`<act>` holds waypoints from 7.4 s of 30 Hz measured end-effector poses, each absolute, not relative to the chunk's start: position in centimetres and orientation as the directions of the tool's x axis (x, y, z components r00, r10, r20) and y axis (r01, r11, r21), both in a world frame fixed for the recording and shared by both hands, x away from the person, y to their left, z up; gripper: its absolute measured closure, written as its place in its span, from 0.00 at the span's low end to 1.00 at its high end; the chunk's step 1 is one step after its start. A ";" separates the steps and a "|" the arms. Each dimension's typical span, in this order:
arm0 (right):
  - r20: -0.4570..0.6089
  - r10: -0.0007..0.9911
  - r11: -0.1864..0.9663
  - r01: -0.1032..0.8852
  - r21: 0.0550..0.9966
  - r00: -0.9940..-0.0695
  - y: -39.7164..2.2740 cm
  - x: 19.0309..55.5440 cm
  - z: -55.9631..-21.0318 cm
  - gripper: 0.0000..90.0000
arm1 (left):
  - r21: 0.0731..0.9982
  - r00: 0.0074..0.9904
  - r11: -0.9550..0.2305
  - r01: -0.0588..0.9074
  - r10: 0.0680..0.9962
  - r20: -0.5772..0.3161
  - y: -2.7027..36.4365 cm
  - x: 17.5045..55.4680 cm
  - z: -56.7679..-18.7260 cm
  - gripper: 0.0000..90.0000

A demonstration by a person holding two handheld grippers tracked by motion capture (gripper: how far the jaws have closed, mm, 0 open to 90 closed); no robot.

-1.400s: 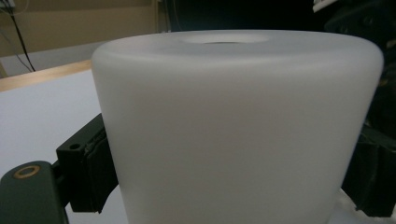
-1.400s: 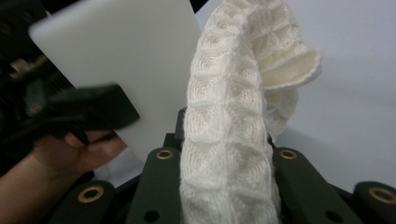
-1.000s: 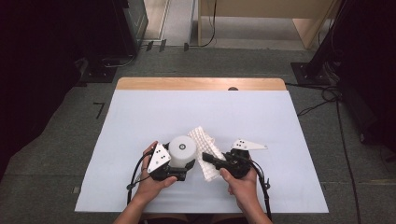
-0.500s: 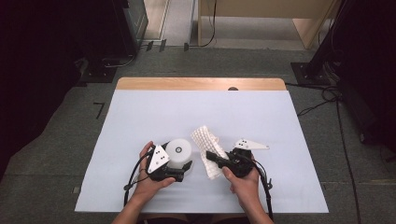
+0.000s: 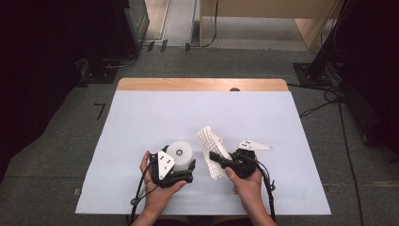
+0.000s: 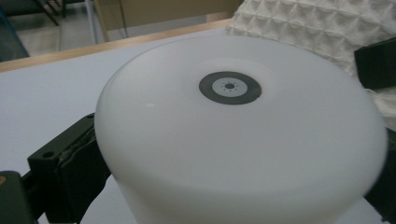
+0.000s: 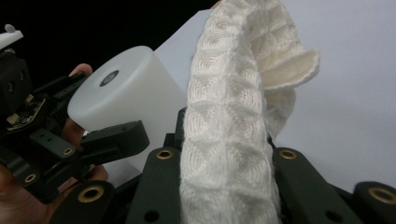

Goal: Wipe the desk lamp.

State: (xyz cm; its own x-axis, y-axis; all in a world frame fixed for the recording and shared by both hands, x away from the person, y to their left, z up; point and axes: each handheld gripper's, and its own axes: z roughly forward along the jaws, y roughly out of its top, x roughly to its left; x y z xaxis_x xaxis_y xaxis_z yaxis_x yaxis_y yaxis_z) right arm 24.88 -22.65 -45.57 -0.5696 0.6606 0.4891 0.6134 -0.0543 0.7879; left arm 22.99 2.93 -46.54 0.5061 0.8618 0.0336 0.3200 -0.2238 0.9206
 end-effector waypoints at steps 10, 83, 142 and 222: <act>0.471 0.665 0.001 0.631 0.776 -0.580 -21.2 24.8 -46.7 0.82 | 0.947 0.655 -0.095 0.305 0.743 -0.137 6.8 24.6 -45.4 0.10; 0.474 0.661 -0.033 0.608 0.793 -0.582 -21.8 24.7 -45.6 0.82 | 0.935 0.687 -0.264 0.236 0.726 0.032 5.0 24.2 -46.7 0.00; 0.502 0.604 0.010 0.636 0.772 -0.619 -19.9 24.4 -46.3 0.82 | 0.949 0.801 -0.211 0.235 0.595 -0.066 5.9 24.7 -45.4 0.10; 0.485 0.619 -0.078 0.567 0.820 -0.617 -21.7 24.1 -44.1 0.82 | 0.927 0.790 -0.285 0.246 0.613 -0.021 5.3 24.9 -47.4 0.10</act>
State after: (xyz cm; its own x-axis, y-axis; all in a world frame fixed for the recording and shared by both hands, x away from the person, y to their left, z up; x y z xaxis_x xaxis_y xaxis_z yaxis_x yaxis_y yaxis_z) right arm 24.07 -21.68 -44.10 -0.6170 0.6195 0.4853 0.5666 -0.0783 0.8203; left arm 24.89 5.28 -47.37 0.7899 0.6129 -0.0210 0.2456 -0.2848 0.9266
